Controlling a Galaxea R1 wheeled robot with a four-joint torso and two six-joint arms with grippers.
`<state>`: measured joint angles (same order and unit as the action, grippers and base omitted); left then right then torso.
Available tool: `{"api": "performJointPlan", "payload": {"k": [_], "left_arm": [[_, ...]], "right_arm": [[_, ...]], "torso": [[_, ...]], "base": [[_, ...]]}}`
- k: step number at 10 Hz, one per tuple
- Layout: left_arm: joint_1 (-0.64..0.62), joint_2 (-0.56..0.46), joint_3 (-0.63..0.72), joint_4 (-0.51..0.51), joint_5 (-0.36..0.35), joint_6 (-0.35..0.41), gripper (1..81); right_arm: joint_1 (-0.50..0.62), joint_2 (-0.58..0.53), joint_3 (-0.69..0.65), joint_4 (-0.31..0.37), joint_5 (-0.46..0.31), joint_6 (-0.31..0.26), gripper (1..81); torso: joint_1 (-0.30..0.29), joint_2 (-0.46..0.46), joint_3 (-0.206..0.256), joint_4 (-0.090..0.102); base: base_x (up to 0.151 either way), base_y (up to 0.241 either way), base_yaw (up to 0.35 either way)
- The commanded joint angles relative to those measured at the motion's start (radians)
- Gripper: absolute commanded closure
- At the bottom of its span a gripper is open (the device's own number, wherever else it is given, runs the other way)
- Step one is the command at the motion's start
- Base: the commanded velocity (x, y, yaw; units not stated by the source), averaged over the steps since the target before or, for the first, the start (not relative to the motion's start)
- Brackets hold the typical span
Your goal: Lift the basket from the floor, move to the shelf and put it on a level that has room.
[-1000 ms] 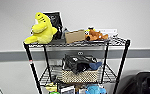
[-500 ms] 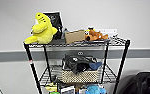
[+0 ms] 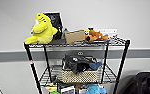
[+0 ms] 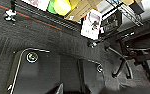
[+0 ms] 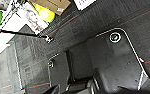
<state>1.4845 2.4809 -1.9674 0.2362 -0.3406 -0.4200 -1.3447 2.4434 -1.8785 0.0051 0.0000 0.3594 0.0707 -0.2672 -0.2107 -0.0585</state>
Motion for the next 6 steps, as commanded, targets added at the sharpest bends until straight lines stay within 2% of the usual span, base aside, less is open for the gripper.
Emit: {"api": "performJointPlan", "payload": {"k": [1,3,6], "left_arm": [[-0.014,0.064,-0.116,0.034,0.038,0.004,1.0],[-0.011,0.125,-0.198,0.035,0.068,0.004,1.0],[-0.011,0.175,-0.254,0.035,0.103,0.004,1.0]], "right_arm": [[0.020,0.099,-0.177,-0.059,-0.066,-0.007,1.0],[-0.001,0.185,-0.298,-0.083,-0.069,-0.007,1.0],[-0.032,0.324,-0.497,-0.117,-0.069,-0.007,1.0]], "torso": [[0.000,0.000,0.000,0.000],[0.000,0.000,0.000,0.000],[0.000,0.000,0.000,0.000]], "base": [[0.000,0.000,0.000],[0.000,0.000,0.000],[0.000,0.000,0.000]]}}
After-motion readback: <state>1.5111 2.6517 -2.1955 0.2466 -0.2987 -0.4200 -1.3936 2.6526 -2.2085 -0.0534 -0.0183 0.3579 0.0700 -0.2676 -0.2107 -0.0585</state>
